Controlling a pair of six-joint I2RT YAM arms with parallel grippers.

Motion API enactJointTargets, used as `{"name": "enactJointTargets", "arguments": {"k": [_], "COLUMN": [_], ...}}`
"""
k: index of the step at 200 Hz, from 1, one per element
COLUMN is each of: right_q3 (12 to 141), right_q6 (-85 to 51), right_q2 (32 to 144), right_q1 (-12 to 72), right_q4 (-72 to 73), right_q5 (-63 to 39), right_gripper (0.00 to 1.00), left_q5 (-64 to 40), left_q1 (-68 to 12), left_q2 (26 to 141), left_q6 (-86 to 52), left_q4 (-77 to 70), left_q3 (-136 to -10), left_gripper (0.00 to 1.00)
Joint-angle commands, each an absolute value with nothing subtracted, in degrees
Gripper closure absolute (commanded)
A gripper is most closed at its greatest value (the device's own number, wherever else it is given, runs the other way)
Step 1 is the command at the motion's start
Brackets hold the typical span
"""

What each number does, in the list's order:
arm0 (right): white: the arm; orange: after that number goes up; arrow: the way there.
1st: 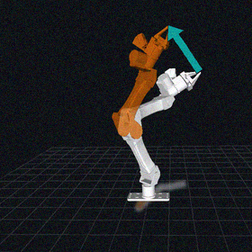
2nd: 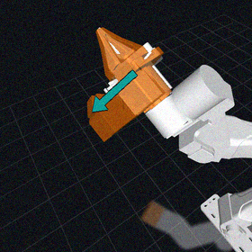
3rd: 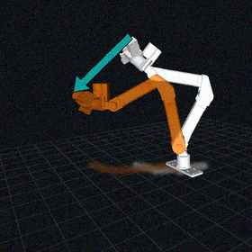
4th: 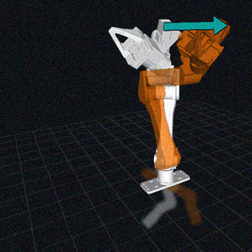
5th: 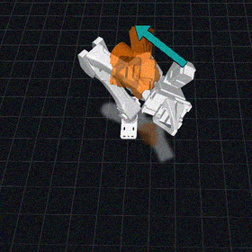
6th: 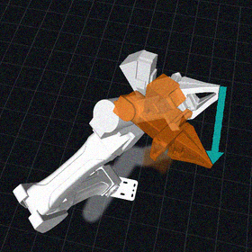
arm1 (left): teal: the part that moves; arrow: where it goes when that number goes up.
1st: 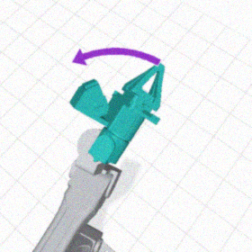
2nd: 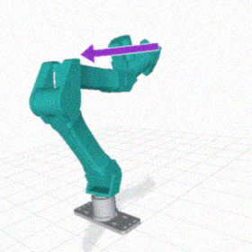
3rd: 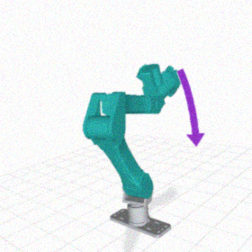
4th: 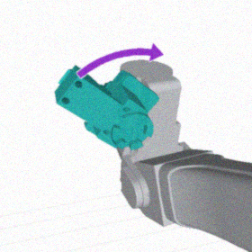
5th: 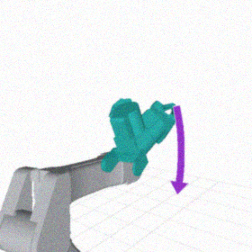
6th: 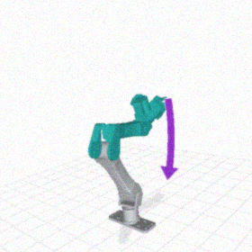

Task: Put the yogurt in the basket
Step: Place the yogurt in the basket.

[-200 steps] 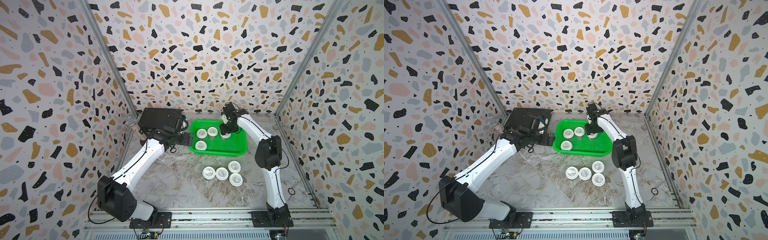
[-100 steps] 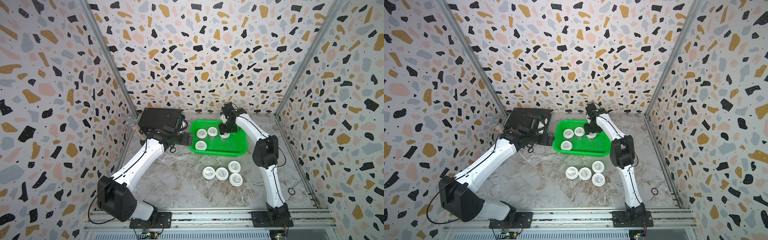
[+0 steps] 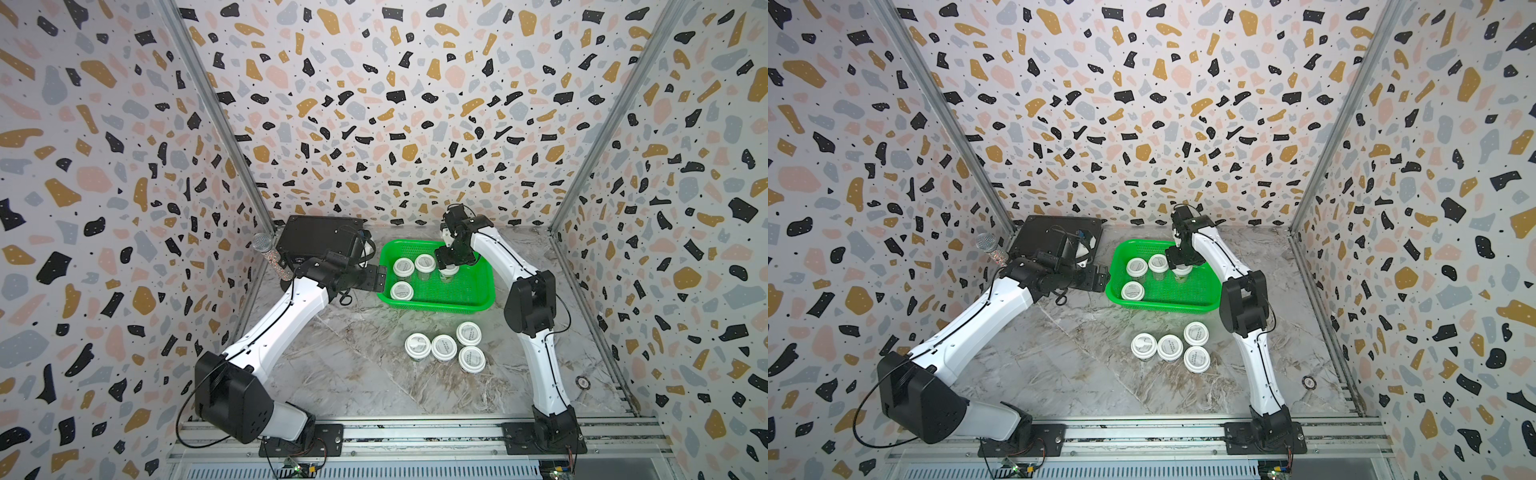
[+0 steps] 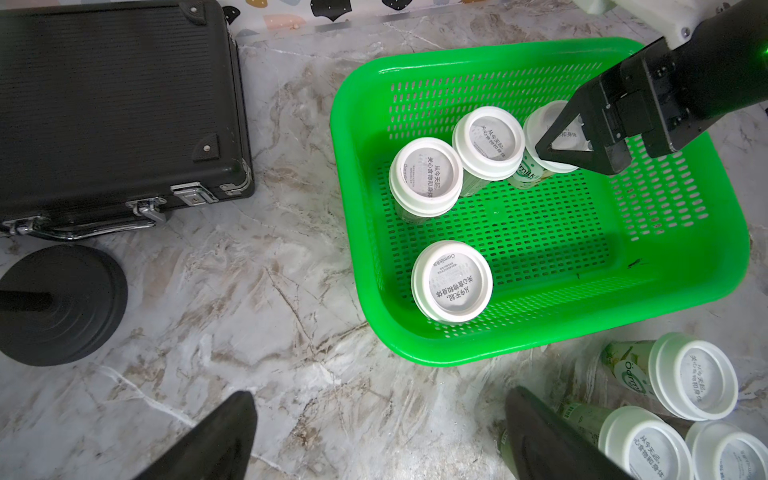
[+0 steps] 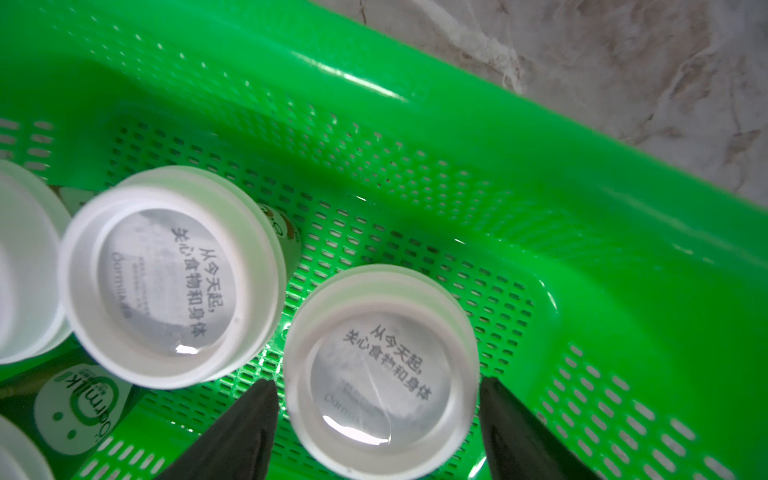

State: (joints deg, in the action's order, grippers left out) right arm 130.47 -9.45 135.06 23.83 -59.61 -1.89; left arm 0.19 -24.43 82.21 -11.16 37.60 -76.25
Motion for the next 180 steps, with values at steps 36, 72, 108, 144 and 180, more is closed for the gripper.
{"name": "enactJointTargets", "arguments": {"k": [36, 72, 108, 144, 180], "right_q3": [132.38, 130.36, 121.11, 102.34, 86.29], "right_q6": [-9.51, -8.4, -7.16, -6.8, -8.35], "right_q2": [128.74, 122.84, 114.06, 100.21, 88.28], "right_q1": [23.64, 23.43, 23.07, 22.39, 21.98], "right_q4": [-61.52, -61.36, -57.65, -47.24, -41.05], "right_q5": [-2.68, -1.78, -1.45, -3.14, -3.09], "right_gripper": [0.14, 0.14, 0.14, 0.14, 0.14], "left_q5": [-1.39, -4.59, -7.03, -4.21, -1.51], "left_q1": [-24.02, -24.09, -26.05, -35.47, -45.46], "left_q2": [80.97, 79.14, 78.18, 75.46, 73.92], "left_q6": [-10.4, -10.72, -11.23, -11.54, -13.9], "left_q4": [37.27, 37.58, 39.0, 40.79, 39.71], "left_q3": [-76.4, -74.77, -73.42, -69.07, -64.78], "left_gripper": [0.03, 0.03, 0.05, 0.06, 0.11]}}
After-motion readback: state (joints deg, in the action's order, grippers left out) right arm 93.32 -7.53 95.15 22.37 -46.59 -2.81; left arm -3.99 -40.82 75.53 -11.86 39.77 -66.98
